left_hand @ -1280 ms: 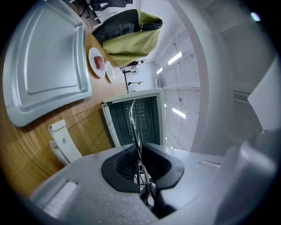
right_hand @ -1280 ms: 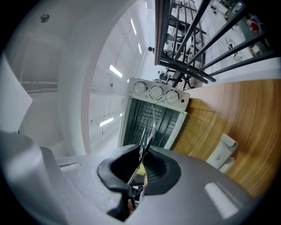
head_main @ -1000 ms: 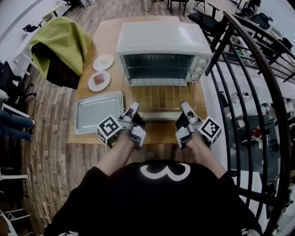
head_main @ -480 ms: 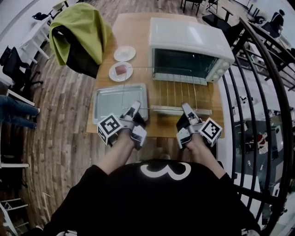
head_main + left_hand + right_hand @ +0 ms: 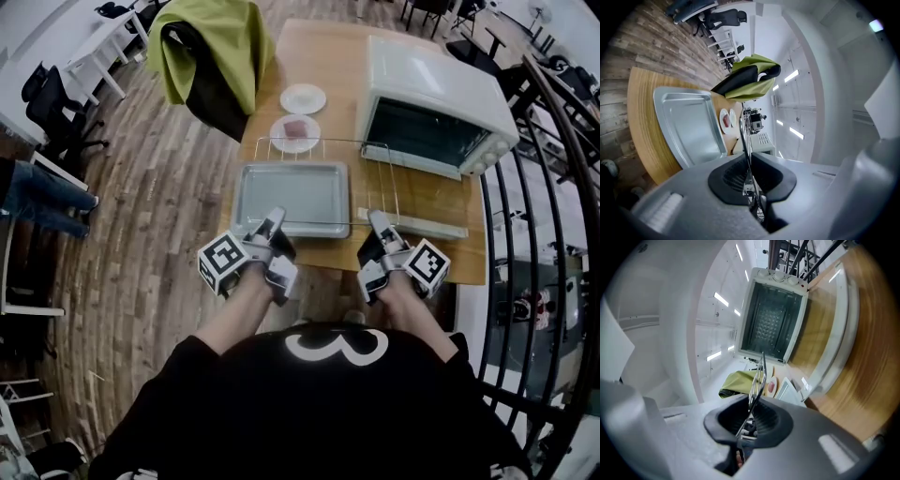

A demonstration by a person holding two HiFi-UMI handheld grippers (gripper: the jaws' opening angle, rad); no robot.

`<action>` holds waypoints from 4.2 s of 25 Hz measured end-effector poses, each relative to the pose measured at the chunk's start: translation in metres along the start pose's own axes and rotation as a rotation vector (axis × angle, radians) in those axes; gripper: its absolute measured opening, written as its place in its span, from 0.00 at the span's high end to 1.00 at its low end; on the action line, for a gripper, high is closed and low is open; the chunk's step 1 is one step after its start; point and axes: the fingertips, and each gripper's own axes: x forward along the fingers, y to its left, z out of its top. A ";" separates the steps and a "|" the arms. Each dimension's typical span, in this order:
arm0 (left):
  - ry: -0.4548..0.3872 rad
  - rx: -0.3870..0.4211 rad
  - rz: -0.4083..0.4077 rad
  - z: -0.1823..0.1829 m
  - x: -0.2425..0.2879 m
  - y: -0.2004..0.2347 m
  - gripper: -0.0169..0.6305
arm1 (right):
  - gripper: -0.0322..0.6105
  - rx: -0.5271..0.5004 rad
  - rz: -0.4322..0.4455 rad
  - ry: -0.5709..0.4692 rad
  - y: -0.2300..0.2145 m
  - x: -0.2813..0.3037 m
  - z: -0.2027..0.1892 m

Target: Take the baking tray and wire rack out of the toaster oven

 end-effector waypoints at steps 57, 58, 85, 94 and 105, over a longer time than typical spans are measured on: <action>0.375 0.054 0.168 0.037 0.000 0.127 0.92 | 0.82 -0.098 -0.182 0.333 -0.096 0.063 -0.088; 0.410 0.067 0.155 0.035 0.001 0.127 0.88 | 0.80 -0.104 -0.175 0.357 -0.096 0.063 -0.090; 0.722 0.844 0.260 0.023 -0.025 0.145 0.70 | 0.68 -0.586 -0.187 0.698 -0.101 0.037 -0.129; 0.673 0.840 0.324 0.022 -0.037 0.155 0.70 | 0.68 -0.528 -0.202 0.723 -0.102 0.028 -0.132; 0.490 1.020 0.205 -0.040 -0.073 0.048 0.79 | 0.77 -0.802 0.079 0.694 0.003 -0.025 -0.129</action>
